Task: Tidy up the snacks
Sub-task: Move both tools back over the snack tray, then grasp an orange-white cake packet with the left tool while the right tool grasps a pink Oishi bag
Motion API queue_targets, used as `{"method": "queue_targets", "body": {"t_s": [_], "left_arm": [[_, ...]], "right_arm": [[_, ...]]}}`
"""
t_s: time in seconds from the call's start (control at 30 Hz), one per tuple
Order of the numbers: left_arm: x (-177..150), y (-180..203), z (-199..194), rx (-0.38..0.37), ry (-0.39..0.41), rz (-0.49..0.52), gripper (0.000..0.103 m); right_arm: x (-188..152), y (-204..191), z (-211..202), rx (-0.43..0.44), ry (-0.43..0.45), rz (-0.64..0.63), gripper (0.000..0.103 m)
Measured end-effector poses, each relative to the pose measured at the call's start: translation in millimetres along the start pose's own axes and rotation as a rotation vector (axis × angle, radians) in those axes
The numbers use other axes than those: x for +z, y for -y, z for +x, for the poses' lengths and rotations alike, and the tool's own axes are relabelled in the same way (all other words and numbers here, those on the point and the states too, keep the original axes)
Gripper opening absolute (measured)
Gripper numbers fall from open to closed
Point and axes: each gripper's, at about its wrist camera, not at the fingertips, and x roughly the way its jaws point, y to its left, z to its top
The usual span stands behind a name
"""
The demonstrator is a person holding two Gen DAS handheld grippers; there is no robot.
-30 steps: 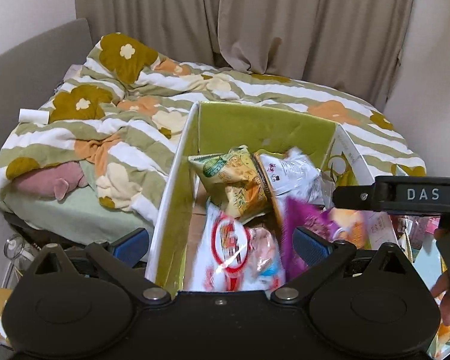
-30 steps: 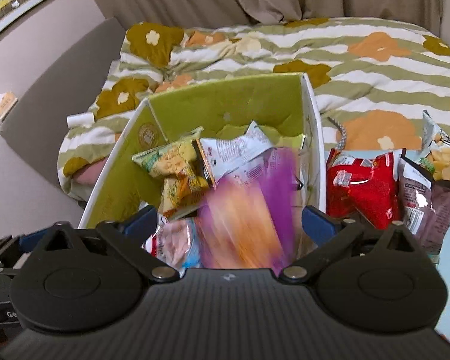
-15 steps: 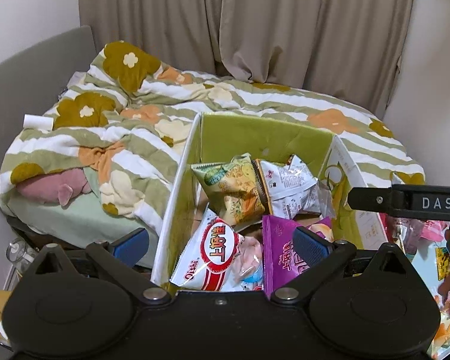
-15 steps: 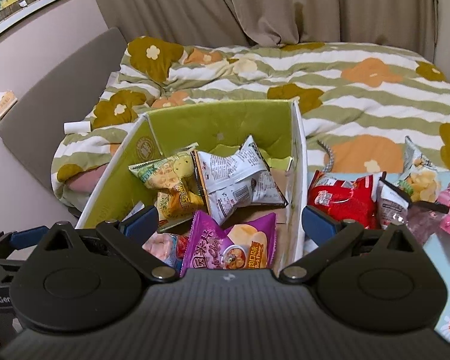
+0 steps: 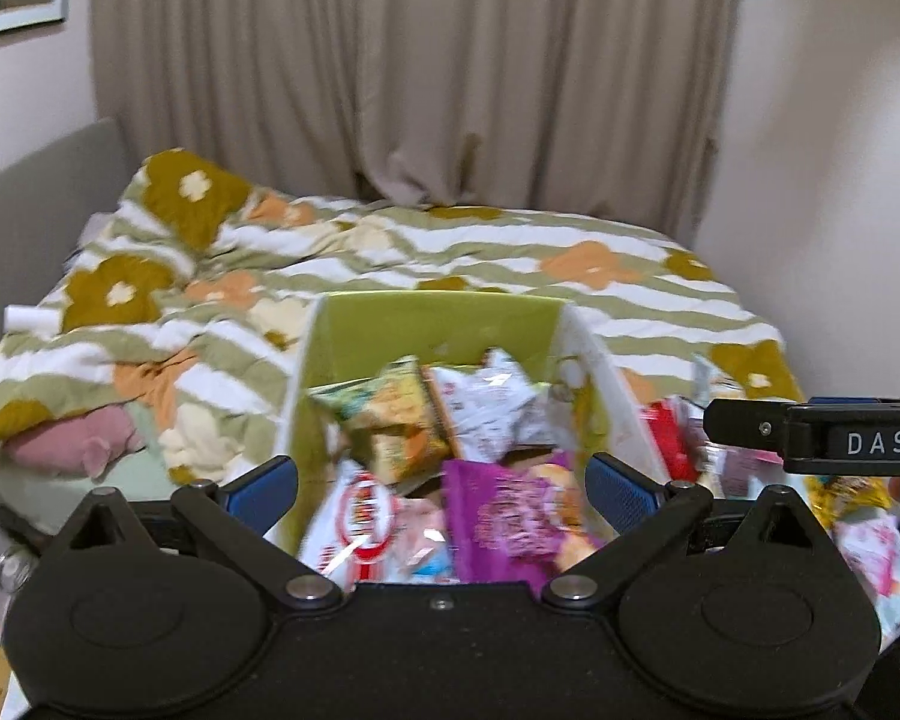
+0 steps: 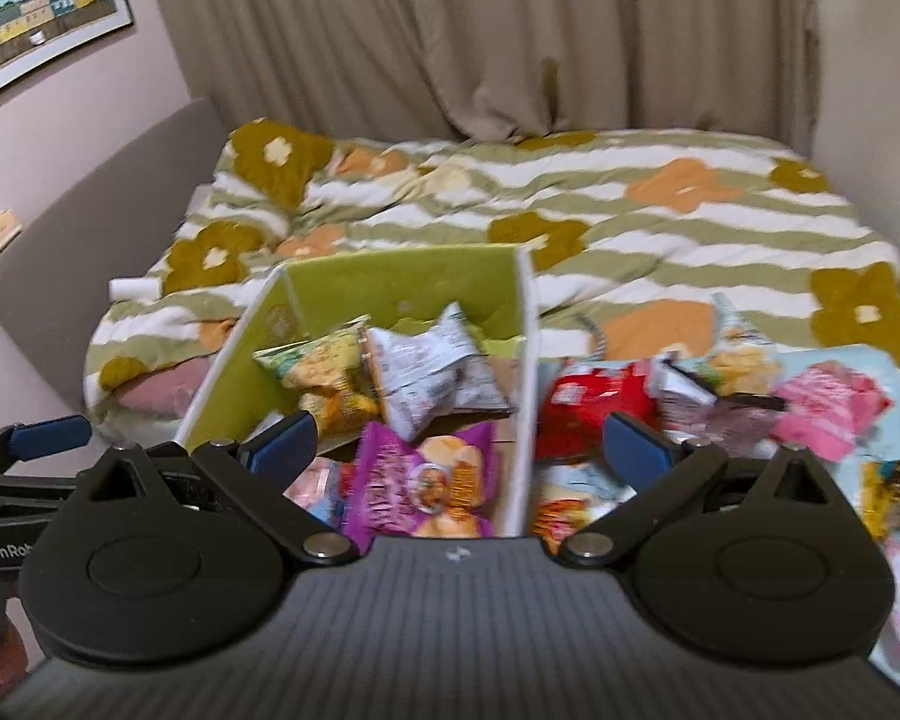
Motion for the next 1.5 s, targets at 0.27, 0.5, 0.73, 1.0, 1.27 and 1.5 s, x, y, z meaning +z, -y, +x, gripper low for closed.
{"method": "queue_targets", "body": {"t_s": [0.27,0.5,0.73,1.0,1.27,1.5], "left_arm": [[-4,53,-1,-0.129,-0.017,0.073,0.103],[-11,117,3,-0.202,-0.028,0.126,0.103],[-33,199,19,-0.265,-0.108,0.152,0.103],[-69,272,48,-0.285,-0.219,0.158,0.103],[-114,324,92,-0.224,-0.330,0.113,0.103],[-138,348,120,-0.146,-0.344,0.096,0.103]], "right_arm": [[-15,48,-45,-0.140,0.050,0.059,0.103],[-34,111,-77,-0.280,0.056,0.054,0.103],[-55,184,-94,-0.294,-0.002,0.103,0.103],[-79,249,-94,-0.277,-0.058,0.144,0.103],[-105,291,-68,-0.234,-0.109,0.171,0.103],[-122,310,-43,-0.182,-0.134,0.192,0.103]]}}
